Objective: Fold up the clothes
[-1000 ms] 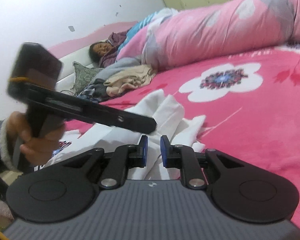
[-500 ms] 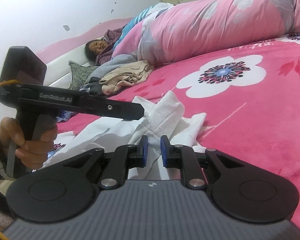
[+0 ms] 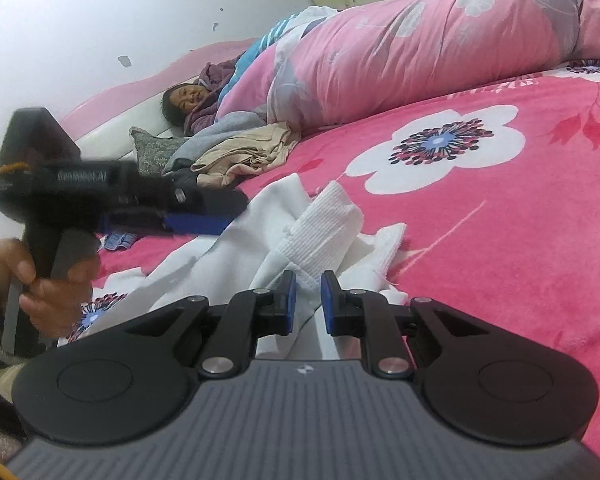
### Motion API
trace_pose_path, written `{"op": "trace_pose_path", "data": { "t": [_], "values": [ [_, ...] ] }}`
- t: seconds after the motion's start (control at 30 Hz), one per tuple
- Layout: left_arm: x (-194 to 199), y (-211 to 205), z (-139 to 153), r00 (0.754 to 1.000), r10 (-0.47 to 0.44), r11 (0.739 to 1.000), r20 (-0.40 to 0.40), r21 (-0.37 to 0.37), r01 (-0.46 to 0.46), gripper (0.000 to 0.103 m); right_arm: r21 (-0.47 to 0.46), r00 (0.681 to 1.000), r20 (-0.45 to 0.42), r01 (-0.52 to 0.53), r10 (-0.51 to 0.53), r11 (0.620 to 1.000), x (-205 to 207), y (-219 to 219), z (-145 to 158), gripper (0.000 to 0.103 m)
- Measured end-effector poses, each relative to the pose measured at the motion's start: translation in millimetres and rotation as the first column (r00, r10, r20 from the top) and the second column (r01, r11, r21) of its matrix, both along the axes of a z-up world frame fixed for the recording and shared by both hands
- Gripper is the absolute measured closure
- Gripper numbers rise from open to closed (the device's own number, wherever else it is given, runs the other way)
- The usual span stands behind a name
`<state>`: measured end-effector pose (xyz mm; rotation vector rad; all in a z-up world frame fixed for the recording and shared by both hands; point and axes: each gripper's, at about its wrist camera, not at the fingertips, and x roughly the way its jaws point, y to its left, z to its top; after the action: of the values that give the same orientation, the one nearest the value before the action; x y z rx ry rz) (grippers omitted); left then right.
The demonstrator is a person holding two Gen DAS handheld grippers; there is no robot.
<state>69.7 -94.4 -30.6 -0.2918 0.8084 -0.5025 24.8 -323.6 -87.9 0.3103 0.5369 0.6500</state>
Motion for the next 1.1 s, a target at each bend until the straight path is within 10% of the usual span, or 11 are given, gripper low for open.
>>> {"op": "trace_pose_path", "data": {
  "t": [0.13, 0.3, 0.8, 1.1],
  "values": [
    [6, -2, -13, 0.999, 0.012, 1.000, -0.046, -0.016, -0.012, 0.085, 0.003, 1.000, 0.002, 0.011, -0.011, 1.000, -1, -1, 1, 0.089],
    [-1, 2, -9, 1.000, 0.002, 0.998, 0.018, -0.059, -0.001, 0.098, -0.019, 1.000, 0.012, 0.002, -0.002, 1.000, 2, 3, 5, 0.089],
    [-3, -4, 5, 0.991, -0.084, 0.984, 0.105, -0.145, 0.099, 0.095, -0.239, 0.995, 0.027, -0.090, 0.099, 0.967, 21, 50, 11, 0.090],
    [11, -38, -31, 0.969, -0.246, 0.961, 0.001, -0.127, 0.244, 0.049, -0.219, 0.998, -0.020, 0.047, -0.053, 0.975, -74, -7, 14, 0.089]
  ]
}}
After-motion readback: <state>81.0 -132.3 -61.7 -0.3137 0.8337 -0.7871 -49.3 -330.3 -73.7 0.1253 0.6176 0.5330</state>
